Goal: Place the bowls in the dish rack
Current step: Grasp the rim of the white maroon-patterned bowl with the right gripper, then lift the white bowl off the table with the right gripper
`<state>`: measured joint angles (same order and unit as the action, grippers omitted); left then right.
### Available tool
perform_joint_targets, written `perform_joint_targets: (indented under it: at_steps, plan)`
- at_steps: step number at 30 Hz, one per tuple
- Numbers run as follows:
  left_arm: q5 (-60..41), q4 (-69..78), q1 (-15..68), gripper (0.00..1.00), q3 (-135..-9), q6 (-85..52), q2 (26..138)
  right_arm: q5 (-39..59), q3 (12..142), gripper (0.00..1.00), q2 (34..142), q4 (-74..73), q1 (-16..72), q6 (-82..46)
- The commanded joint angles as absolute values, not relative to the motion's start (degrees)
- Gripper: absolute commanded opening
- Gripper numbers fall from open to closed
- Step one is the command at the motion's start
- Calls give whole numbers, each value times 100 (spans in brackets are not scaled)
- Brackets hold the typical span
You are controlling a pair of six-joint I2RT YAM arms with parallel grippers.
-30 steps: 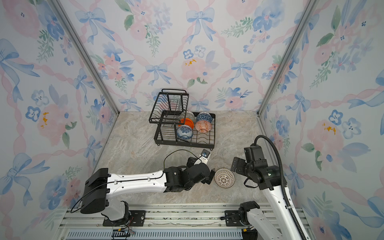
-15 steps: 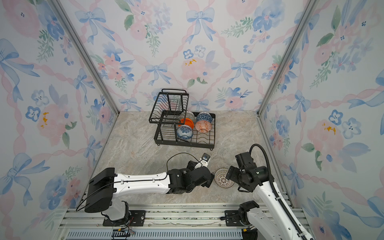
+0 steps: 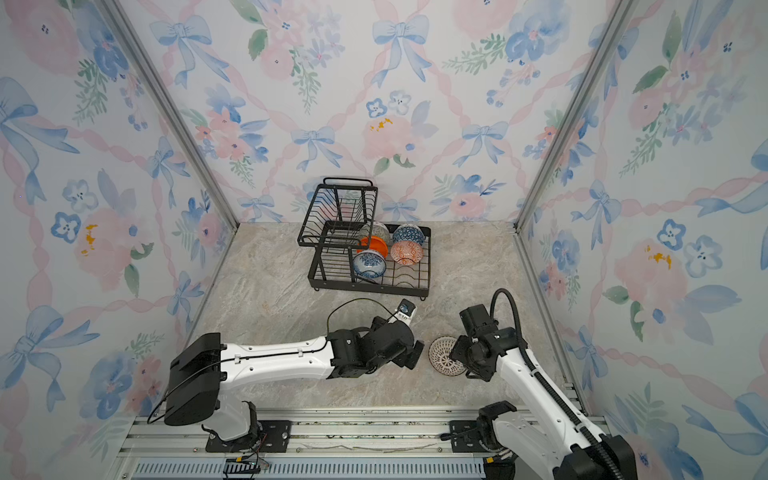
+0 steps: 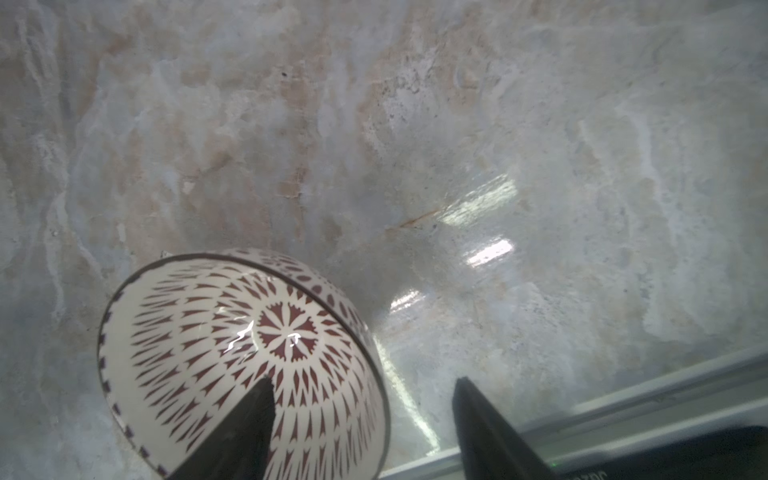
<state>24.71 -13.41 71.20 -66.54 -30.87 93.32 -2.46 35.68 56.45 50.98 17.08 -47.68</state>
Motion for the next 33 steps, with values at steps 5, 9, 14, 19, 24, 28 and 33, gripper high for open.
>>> perform_joint_targets:
  at_steps: [5,9,14,19,24,28,33]
  plan:
    - [2155,-1337,6967,98,-6788,-3058,9189,-252,3648,48,6405,4536,1905,-4660]
    - [1854,-1353,6816,98,-6777,-2925,9186,-269,3826,41,6757,4446,2015,-4658]
    - [1733,-1352,6612,98,-6710,-3096,9159,-314,4197,29,7298,4368,2170,-4584]
    - [1514,-1352,6464,98,-6734,-3089,9229,-512,4596,22,7681,4283,2477,-4713]
    - [1457,-1343,6269,98,-6566,-3220,9058,-614,4943,9,8213,4169,2693,-4745]
    - [1447,-1347,6091,98,-6389,-3291,8856,-668,5209,4,8633,4152,2794,-4637]
    - [1430,-1351,5922,98,-6181,-3436,8459,-805,5652,2,8824,4266,2842,-4496]
